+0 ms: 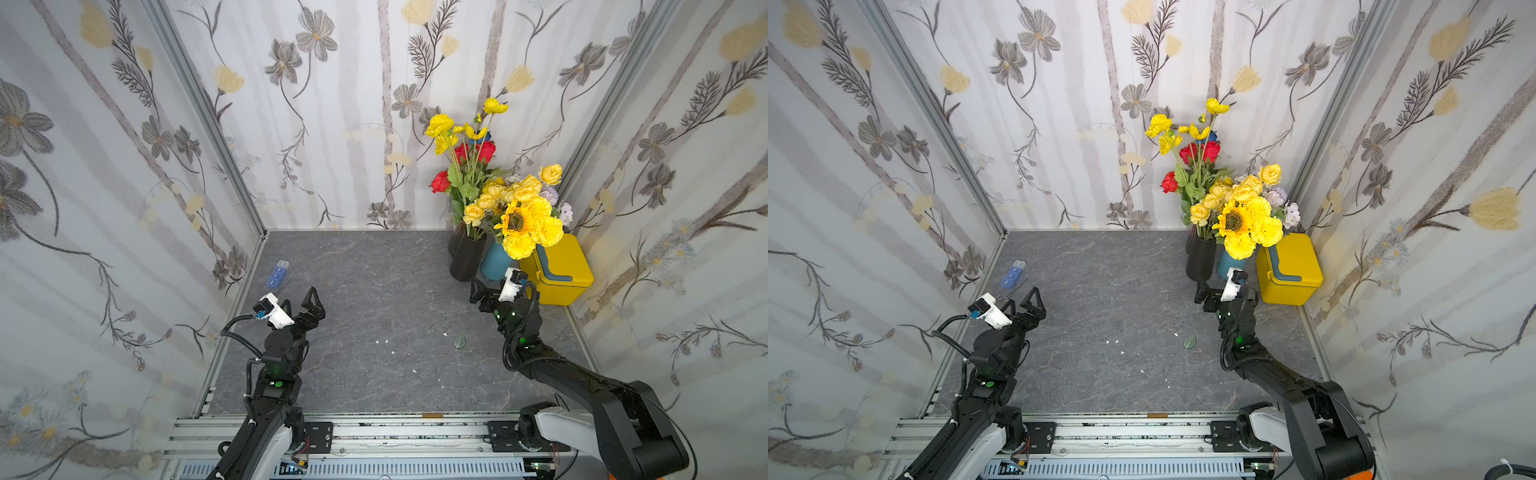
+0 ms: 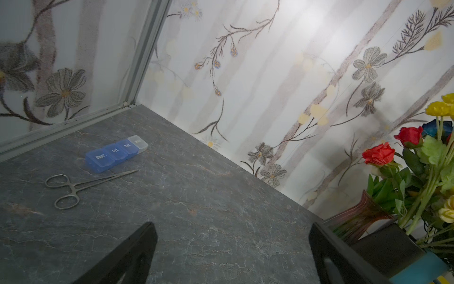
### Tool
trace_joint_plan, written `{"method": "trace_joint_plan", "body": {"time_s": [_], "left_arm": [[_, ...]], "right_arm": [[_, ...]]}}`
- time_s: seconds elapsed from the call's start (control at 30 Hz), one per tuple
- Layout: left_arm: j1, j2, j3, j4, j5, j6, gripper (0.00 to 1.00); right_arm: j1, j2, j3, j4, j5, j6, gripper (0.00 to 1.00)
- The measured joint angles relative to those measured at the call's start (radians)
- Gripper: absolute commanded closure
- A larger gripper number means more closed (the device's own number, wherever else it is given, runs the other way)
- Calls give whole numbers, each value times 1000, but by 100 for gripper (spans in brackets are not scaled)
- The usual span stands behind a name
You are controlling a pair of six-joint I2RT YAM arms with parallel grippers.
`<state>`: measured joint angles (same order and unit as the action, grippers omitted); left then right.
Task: Pick out yellow flowers from the vase
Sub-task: Move the vase to the center of the board.
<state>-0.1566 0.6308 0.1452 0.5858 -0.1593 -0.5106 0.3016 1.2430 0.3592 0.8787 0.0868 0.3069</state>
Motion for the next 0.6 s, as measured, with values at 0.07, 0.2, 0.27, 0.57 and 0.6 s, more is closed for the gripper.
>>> {"method": "trace_joint_plan", "body": {"time_s": [0.07, 0.2, 0.27, 0.57, 0.6], "left_arm": [[-4, 1, -27, 26, 25, 15, 0], [-20, 18, -63, 106, 63, 50, 0], [-23, 26, -68, 129, 76, 63, 0], [-26, 42, -86, 196, 77, 82, 0], [-26, 43, -86, 196, 77, 85, 0]], "right_arm": [[23, 75, 8, 67, 8, -35, 0], [29, 242, 28, 252, 55, -87, 0], [33, 311, 47, 330, 63, -114, 0], [35, 486, 253, 404, 104, -185, 0], [35, 499, 274, 398, 107, -190, 0]]}}
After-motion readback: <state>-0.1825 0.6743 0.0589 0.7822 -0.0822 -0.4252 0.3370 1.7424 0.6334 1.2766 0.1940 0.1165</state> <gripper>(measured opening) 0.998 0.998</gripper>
